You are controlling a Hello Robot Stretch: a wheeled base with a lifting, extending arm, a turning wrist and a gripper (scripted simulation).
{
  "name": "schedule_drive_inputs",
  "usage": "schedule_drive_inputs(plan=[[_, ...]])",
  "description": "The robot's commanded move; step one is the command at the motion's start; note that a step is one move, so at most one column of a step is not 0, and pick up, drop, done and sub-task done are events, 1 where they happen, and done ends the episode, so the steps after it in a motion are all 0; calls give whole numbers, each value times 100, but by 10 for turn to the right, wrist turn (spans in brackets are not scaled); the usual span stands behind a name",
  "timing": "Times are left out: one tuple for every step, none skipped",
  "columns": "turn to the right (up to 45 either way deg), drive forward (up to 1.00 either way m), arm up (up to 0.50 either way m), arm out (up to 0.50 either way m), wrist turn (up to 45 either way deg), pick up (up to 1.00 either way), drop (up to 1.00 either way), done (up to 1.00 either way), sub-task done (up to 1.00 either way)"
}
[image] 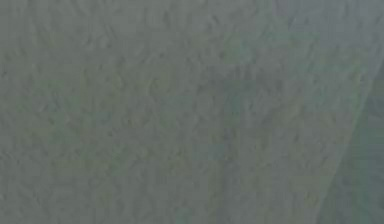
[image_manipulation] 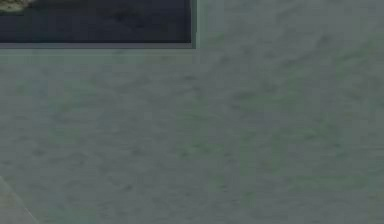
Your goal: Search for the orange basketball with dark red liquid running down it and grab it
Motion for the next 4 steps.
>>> schedule_drive_inputs(plan=[[-450, 0, 0, 0, 0, 0, 0, 0, 0], [-450, 0, 0, 0, 0, 0, 0, 0, 0], [-90, 0, 0, 0, 0, 0, 0, 0, 0], [0, 5, 0, 0, 0, 0, 0, 0, 0]])
